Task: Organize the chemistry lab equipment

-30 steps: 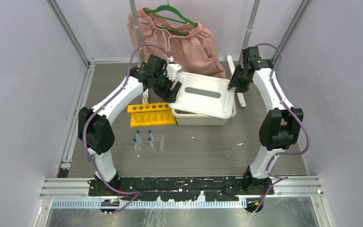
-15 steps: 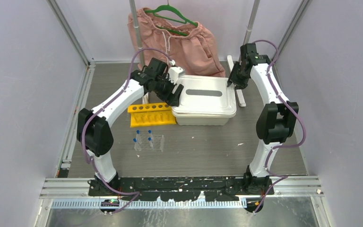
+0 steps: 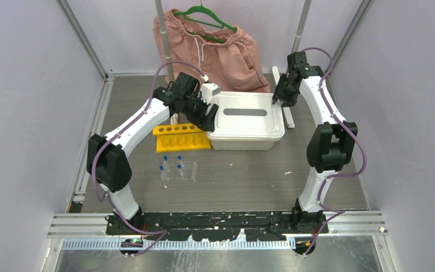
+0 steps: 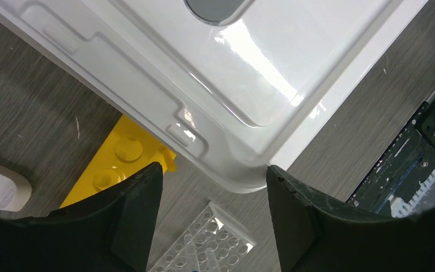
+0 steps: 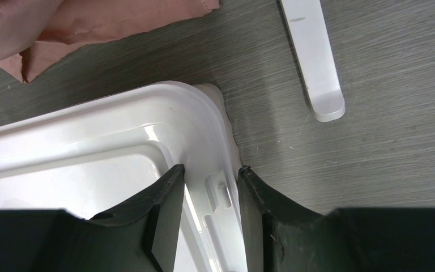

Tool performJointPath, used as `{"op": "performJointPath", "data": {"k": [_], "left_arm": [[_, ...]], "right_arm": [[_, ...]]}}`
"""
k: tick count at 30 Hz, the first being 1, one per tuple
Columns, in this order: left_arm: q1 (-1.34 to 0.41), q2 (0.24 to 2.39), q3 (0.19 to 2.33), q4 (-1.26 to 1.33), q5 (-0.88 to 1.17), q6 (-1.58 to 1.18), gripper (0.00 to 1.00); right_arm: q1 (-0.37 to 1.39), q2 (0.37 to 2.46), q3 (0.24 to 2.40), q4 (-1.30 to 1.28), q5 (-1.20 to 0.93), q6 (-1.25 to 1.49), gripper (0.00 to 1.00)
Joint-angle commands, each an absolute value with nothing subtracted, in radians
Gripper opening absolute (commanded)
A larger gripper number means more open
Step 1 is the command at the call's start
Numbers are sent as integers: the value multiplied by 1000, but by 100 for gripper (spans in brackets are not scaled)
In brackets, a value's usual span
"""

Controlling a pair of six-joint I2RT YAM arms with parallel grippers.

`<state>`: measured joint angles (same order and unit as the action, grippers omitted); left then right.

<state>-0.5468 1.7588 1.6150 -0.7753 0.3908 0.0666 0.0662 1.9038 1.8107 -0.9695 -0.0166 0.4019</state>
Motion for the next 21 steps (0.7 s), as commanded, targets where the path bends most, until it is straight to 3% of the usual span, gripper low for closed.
{"op": "performJointPath", "data": {"k": [1, 11, 21], "left_arm": [[-552, 1710, 1585, -798, 417, 70, 67], [-552, 1712, 1544, -788, 381, 80, 62], [-552, 1666, 1588, -810, 474, 107, 57]], "right_arm": [[74, 1898, 1830, -971, 14, 386, 45], [126, 1814, 1768, -937, 76, 383, 45], [138, 1756, 1740, -918, 86, 344, 46]]}}
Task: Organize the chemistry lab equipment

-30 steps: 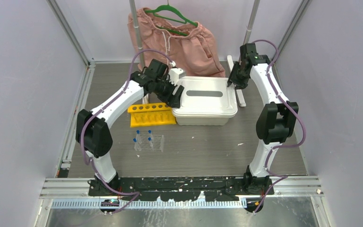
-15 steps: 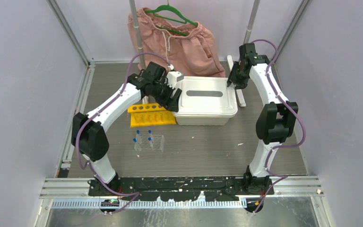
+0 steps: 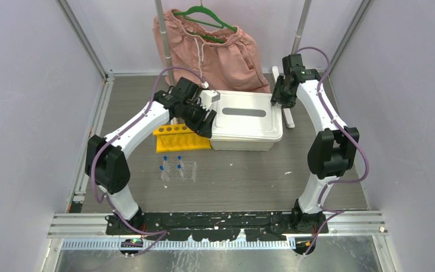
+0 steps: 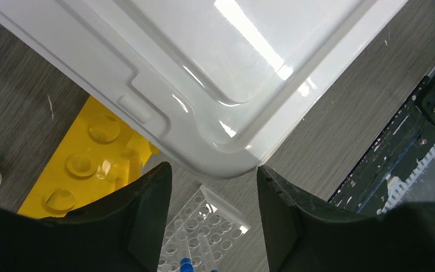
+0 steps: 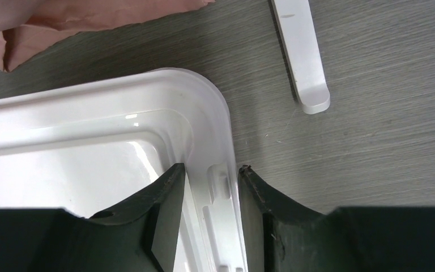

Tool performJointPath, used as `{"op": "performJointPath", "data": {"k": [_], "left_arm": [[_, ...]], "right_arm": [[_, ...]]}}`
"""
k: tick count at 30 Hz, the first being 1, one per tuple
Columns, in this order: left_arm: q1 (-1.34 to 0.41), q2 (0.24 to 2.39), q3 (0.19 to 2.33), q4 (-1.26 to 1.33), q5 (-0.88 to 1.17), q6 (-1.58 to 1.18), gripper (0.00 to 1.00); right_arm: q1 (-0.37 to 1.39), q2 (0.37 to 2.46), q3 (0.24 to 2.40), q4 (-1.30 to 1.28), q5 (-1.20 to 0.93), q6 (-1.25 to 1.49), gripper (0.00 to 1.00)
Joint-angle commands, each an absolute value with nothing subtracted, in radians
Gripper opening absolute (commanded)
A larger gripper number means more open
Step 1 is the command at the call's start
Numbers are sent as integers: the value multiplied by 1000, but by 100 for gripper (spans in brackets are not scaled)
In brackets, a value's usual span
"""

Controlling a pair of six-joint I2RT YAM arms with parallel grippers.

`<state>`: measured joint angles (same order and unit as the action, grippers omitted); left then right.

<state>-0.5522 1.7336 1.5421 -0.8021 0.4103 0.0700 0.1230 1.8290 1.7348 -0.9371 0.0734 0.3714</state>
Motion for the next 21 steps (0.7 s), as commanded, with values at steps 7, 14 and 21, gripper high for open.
{"op": "performJointPath", "data": {"k": [7, 14, 21], "left_arm": [[-550, 1708, 1712, -819, 455, 140, 62], [-540, 1846, 1846, -799, 334, 101, 63], [-538, 1904, 1840, -740, 218, 97, 61]], "right_arm": [[138, 1764, 1767, -941, 87, 334, 55], [136, 1747, 1789, -944, 78, 331, 71], [123, 1763, 1803, -945, 56, 343, 70]]}}
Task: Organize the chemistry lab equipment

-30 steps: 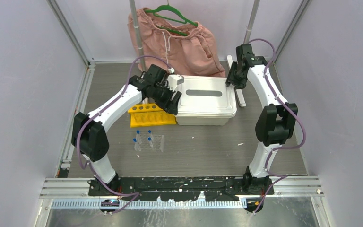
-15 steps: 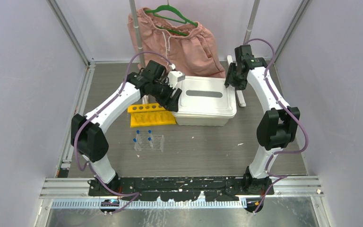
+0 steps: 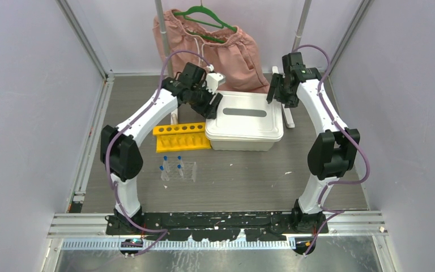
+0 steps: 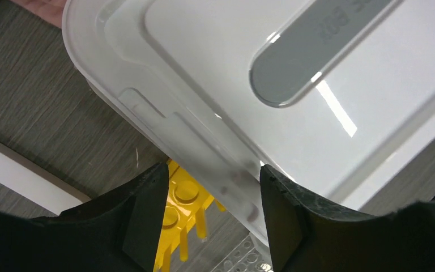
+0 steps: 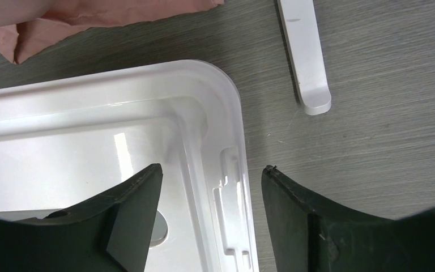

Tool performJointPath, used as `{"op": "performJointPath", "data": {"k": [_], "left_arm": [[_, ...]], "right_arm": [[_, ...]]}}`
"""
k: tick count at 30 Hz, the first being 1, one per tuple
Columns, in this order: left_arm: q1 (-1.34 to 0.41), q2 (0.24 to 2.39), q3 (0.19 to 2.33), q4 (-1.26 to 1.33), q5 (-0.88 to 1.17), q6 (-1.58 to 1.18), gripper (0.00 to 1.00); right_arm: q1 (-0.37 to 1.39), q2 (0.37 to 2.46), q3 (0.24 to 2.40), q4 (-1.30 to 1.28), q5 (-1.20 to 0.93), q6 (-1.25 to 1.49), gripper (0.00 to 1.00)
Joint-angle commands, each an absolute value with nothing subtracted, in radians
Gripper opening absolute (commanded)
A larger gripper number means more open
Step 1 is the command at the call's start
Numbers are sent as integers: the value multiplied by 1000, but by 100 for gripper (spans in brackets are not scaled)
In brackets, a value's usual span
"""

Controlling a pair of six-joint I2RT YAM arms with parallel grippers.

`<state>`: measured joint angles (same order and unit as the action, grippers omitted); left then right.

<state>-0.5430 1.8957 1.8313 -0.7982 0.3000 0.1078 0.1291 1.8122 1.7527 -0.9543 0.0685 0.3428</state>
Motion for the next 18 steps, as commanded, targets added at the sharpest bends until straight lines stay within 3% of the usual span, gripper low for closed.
{"op": "performJointPath", "data": {"k": [1, 18], "left_arm": [[-538, 1907, 1838, -735, 201, 97, 60], [-539, 1797, 1651, -734, 258, 103, 60]], "right_arm": [[122, 1766, 1803, -946, 55, 344, 69], [114, 1712, 1725, -926, 53, 369, 66]]}}
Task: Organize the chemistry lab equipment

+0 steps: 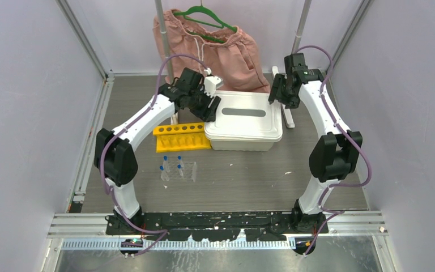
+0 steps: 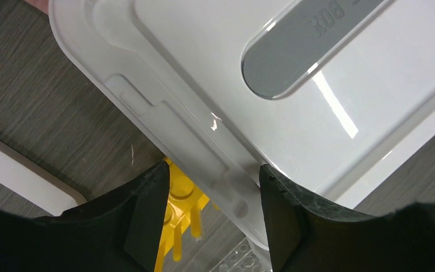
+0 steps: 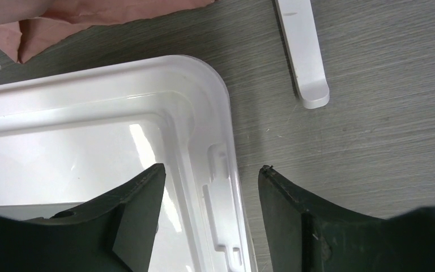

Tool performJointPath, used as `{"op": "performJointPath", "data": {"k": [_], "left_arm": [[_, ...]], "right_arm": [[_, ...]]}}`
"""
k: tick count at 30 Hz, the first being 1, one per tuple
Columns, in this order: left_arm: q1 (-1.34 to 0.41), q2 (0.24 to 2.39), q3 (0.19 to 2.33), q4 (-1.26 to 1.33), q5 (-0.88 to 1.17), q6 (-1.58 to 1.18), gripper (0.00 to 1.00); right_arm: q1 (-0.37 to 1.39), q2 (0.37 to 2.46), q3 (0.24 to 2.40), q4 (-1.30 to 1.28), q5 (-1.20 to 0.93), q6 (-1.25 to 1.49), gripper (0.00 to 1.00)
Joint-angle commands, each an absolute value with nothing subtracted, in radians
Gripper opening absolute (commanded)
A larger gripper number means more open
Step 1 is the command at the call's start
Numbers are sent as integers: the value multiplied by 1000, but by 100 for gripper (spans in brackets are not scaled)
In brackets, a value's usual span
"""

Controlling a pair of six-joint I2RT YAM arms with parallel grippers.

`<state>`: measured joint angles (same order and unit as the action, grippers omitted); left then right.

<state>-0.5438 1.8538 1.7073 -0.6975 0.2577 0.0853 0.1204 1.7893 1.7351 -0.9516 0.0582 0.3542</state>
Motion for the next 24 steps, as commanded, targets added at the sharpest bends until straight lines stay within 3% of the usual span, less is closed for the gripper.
{"op": "performJointPath", "data": {"k": [1, 9, 24], "left_arm": [[-540, 1792, 1639, -734, 259, 103, 60], [-543, 1756, 1566, -702, 279, 90, 59], [-564, 1859, 1729, -690, 289, 68, 61]], "right_arm": [[114, 1711, 1720, -923, 54, 370, 66], [111, 1691, 1674, -903, 56, 384, 64], [102, 1698, 1647, -893, 75, 389, 60]]}}
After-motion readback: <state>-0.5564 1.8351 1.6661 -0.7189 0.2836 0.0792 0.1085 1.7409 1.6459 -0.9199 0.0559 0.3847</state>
